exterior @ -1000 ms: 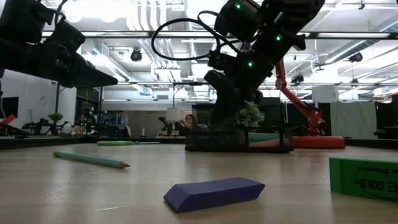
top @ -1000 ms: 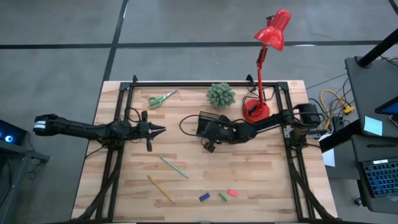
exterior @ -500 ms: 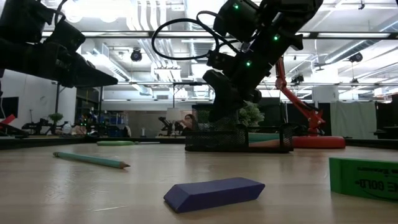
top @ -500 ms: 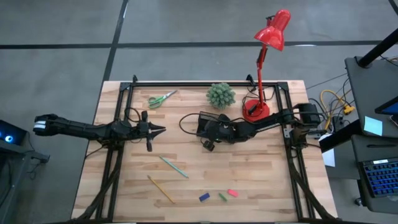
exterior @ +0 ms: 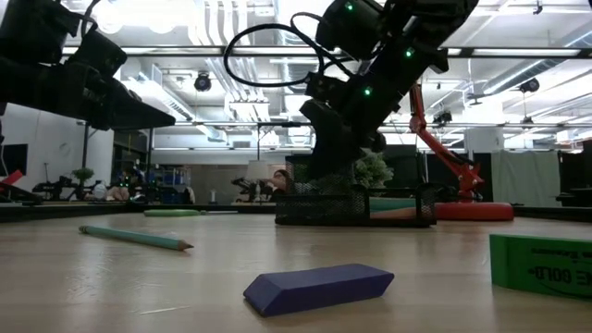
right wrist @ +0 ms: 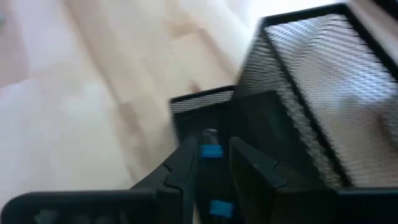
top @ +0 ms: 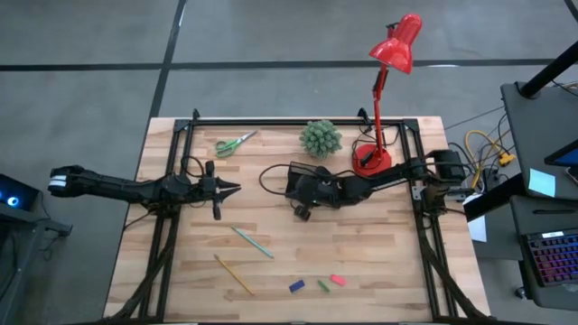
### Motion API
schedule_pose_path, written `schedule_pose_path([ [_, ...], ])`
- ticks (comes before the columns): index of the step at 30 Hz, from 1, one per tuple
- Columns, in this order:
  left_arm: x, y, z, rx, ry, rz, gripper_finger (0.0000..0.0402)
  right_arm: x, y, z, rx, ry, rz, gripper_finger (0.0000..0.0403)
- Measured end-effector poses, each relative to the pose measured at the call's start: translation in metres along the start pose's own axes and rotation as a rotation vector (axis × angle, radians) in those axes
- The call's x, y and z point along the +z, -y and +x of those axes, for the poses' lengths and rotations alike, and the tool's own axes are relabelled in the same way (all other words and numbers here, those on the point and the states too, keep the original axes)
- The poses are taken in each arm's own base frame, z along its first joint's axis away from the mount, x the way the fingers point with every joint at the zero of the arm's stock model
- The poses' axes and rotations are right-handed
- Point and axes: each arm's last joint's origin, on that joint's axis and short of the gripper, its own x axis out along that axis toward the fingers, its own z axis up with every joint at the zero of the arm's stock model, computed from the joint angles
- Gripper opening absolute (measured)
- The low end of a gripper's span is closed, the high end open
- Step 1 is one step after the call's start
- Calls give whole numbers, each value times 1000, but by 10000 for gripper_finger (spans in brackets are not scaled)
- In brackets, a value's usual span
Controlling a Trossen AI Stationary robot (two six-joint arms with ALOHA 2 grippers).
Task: Pick and place office supplies into organizer
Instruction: Put the green eraser into the black desk organizer
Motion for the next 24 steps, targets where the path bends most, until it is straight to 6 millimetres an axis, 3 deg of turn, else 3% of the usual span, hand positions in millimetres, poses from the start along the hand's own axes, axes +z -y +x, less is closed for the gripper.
schedule_pose_path([
  [10, 0, 0, 0, 0, -1, 0, 26, 14, -13, -10, 220, -97, 4, 130],
  [24, 0, 0, 0, 0, -1, 0, 26, 3, -58, -63, 154, -390, -2, 128],
])
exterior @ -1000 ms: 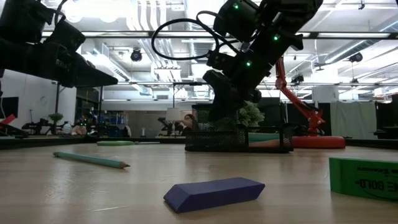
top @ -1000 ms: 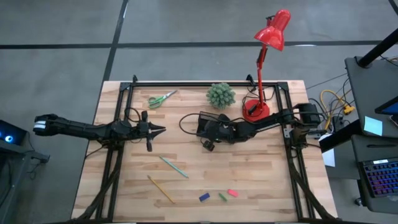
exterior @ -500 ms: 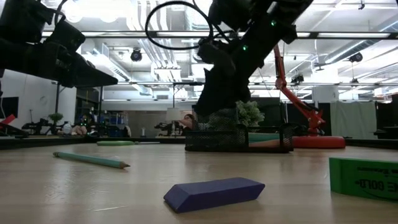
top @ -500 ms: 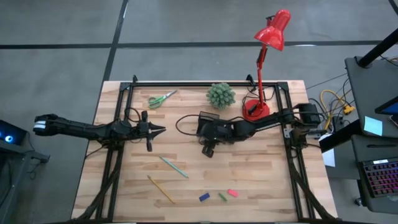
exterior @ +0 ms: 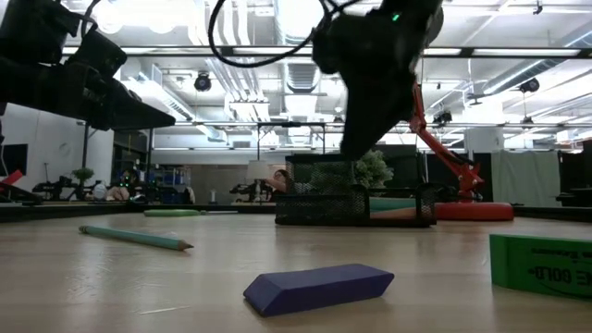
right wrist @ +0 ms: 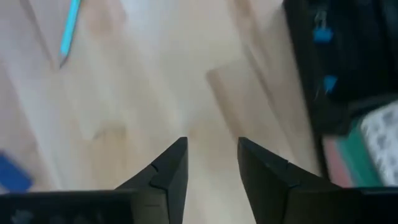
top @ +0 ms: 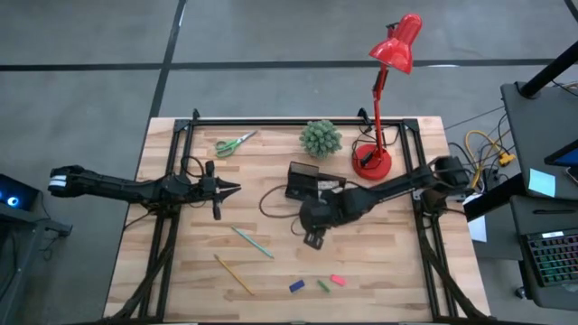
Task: Pick and place office supplies into organizer
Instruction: Put the green eraser into the black desk organizer
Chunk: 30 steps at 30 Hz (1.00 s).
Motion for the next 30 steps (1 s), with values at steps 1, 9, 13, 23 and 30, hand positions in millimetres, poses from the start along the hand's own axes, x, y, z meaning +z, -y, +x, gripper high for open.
schedule_pose_path([
  [1, 0, 0, 0, 0, 0, 0, 26, -2, -4, -3, 0, -10, -3, 127],
  [9, 0, 0, 0, 0, 1, -1, 26, -22, -32, -13, 43, -39, -77, 123],
  [13, 2, 0, 0, 0, 15, -6, 26, -26, -37, -18, 45, -54, -96, 123],
  [23, 4, 0, 0, 1, 28, -10, 26, -27, -36, -20, 39, -66, -22, 123],
  [30, 4, 0, 0, 2, 30, 22, 26, -29, -39, -22, 74, -110, 154, 123],
])
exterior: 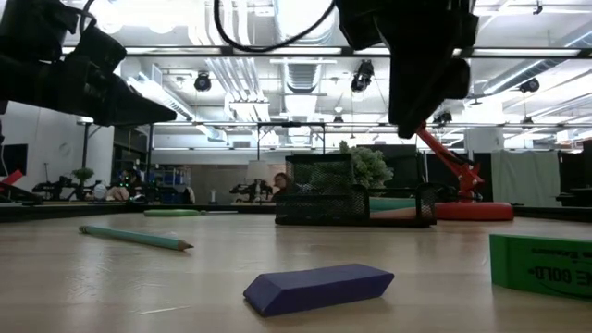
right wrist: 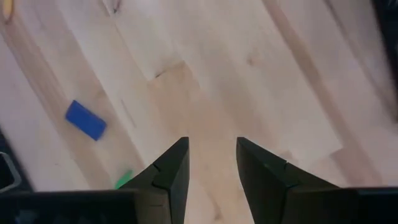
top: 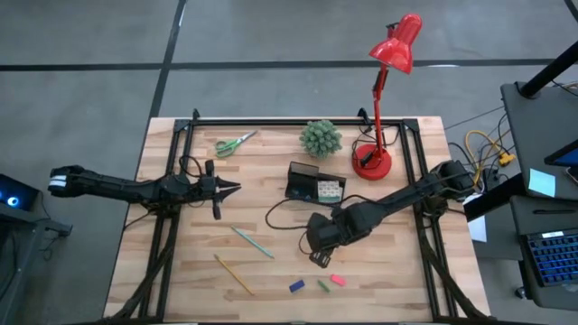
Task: Pick and place office supplies into organizer
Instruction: Put the green eraser into the black desk organizer
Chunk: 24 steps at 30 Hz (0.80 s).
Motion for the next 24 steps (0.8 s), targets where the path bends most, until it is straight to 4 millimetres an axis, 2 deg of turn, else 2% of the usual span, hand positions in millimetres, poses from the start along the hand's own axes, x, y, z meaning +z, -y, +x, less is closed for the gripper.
schedule_pose_path([
  [5, 0, 0, 0, 0, -2, 5, 26, -14, -13, -1, 29, -8, 98, 123],
  [10, -1, 0, 0, -1, -8, 54, 26, -38, -31, -2, 58, -10, 209, 123],
  [15, 0, 0, 0, -1, -4, 79, 26, -59, -50, 11, 95, -28, 233, 123],
  [18, 0, 0, 0, 0, -6, 83, 26, -62, -61, 23, 105, -33, 221, 125],
  [24, -1, 0, 1, -2, -15, 112, 26, -52, -87, 44, 94, -34, 127, 149],
])
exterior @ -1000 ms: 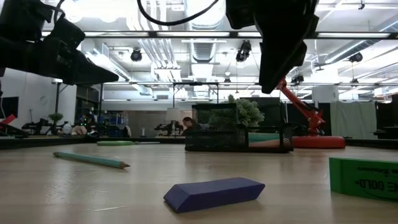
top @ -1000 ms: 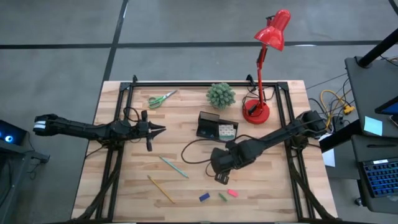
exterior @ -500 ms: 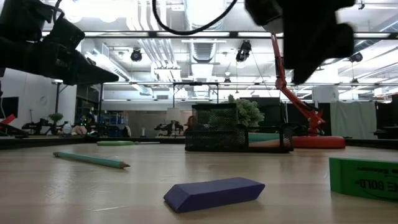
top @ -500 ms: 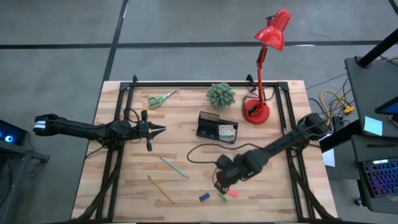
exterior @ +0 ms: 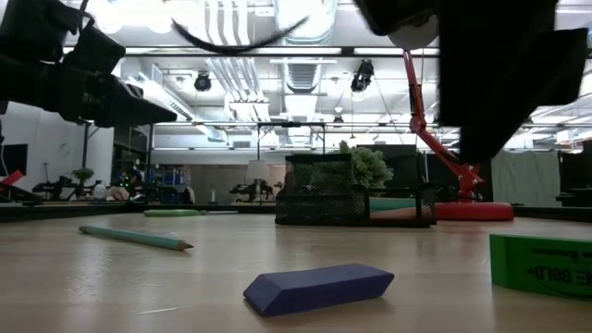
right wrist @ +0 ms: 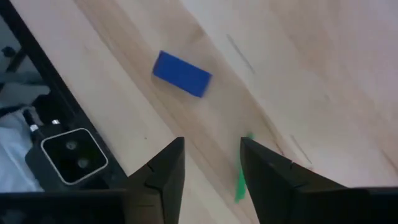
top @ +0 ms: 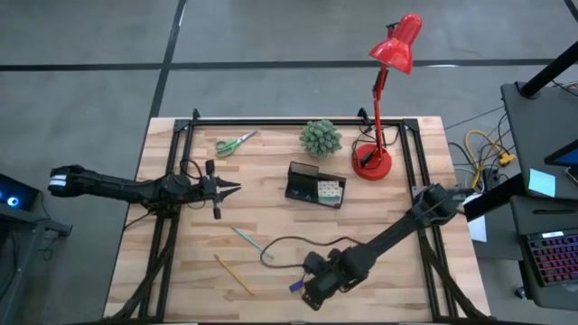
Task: Pick and place office supplies into organizer
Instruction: Put the green eraser into the black desk organizer
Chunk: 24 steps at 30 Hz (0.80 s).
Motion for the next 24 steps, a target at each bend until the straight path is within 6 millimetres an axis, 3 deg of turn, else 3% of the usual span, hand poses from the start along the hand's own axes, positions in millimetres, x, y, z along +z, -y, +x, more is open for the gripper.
schedule_pose_path([
  [8, -3, 1, 2, -6, -31, 8, 26, 1, -9, 4, -251, -116, -52, 169],
  [14, -6, 2, 4, -11, -55, 15, 26, 5, -22, 1, -210, -101, -90, 164],
  [24, -7, 3, 5, -14, -69, 18, 26, -2, -15, 19, -269, -131, -102, 152],
])
